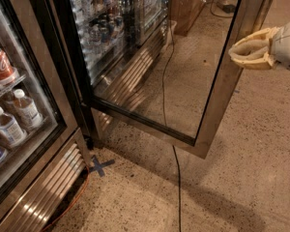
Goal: Close left fridge door
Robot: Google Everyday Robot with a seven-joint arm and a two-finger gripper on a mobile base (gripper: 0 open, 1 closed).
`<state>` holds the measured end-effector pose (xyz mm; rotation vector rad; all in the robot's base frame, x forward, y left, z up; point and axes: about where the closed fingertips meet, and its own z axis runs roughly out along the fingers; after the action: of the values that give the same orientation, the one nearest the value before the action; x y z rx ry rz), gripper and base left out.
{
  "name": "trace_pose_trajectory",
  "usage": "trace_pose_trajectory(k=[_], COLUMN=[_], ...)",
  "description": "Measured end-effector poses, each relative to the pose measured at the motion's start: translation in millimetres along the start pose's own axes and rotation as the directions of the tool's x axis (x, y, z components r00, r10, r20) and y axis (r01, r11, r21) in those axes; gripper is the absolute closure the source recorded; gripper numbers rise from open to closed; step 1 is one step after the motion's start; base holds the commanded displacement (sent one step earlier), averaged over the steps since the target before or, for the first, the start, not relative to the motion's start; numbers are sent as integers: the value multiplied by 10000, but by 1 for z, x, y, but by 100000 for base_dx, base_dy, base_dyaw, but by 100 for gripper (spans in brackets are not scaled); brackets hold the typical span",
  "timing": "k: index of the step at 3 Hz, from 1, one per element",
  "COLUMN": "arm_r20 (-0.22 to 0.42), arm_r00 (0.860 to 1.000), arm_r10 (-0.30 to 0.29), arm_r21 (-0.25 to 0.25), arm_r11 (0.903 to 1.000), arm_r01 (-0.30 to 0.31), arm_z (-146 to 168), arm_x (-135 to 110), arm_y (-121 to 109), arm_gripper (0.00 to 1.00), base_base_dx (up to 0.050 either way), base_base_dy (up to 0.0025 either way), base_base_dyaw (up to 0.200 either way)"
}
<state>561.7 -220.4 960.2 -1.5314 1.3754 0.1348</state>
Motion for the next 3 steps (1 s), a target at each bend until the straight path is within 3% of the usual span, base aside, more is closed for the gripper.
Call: trace_pose_trajectory(k=[1,3], arm_r20=[437,437], arm_r00=[9989,9989], arm_r10=[-171,-172], arm_r21=[227,227], arm_r11=[9996,9996], arm_r01=[162,162], arm_z=[19,19], arm_x=[-7,-7], arm_y=[-10,-10], arm_gripper=[100,100], base_base_dx=[0,4427], base_base_dy=[0,10], base_base_dyaw=[0,53])
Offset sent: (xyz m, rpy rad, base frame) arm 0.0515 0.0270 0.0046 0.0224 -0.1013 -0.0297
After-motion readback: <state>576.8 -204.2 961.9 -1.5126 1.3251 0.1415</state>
